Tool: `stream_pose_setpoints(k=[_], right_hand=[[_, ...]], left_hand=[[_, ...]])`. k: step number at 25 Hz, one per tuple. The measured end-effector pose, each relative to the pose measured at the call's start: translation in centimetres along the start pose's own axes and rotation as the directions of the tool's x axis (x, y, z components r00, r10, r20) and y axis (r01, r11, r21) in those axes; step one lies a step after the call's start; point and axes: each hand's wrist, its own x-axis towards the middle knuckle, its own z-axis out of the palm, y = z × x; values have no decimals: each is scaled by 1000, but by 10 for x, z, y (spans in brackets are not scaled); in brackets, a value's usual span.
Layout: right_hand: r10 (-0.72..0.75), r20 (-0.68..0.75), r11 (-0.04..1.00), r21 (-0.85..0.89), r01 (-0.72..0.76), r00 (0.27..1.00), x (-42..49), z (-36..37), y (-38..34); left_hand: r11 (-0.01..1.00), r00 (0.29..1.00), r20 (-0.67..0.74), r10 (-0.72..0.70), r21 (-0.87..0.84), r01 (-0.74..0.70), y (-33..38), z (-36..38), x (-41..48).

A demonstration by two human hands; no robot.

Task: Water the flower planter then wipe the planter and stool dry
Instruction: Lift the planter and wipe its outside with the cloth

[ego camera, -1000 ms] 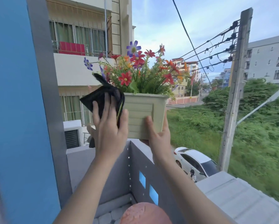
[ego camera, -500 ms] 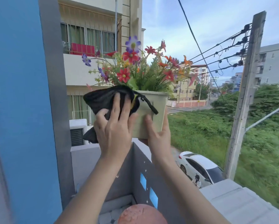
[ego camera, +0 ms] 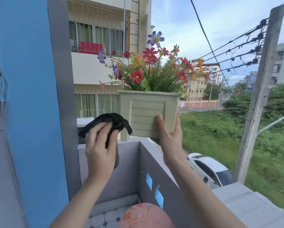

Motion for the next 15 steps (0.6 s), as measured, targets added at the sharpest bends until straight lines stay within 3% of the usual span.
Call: stream_pose_setpoints(k=[1,2,3,4,5,6,7,8,9,10,11,13,15], right_hand=[[7,4,1000,-7,-7,1000,-1,1,4],[12,11,1000,-12,-12,1000,-3,1,6],[14,16,1000,-14,-14,1000,-5,2,8],[12,19,1000,-15,-12,1000,-7,2,10],[8,16,1000,-18,-7,1000,-8,2,12],[1,10,1000,-23,-1,1000,-8,1,12],[-4,1,1000,-26,4,1000,-8,0,12],[-9,-9,1000,-28,9,1000,-8,-2,12],[-12,-18,1000,-26,12,1000,-8,-3,12],[-13,-20,999,-30,12,1000,-7,-4,11],[-15,-16,999,-31,14,1000,-8,-5,11],[-19,7,999,-34,20,1000,-12,-4,10],[-18,19,999,-35,19,1000,-17,-1,9]], left_hand=[[946,957,-10,-288,-159,283,14,-1,14],[783,838,51,-543,-329,528,25,-1,30],[532,681,187,-708,-493,688,34,0,43],[260,555,356,-752,-613,746,38,2,52],[91,506,494,-707,-646,758,36,3,55],[66,533,584,-612,-634,771,35,0,54],[190,592,617,-518,-592,783,31,-4,49],[401,658,619,-429,-523,752,22,-4,39],[635,707,607,-363,-394,664,11,-3,29],[808,739,590,-326,-232,542,3,-1,22],[900,769,557,-313,-86,428,-2,4,17],[937,856,388,-341,69,342,4,14,18],[913,881,251,-400,21,408,23,23,30]])
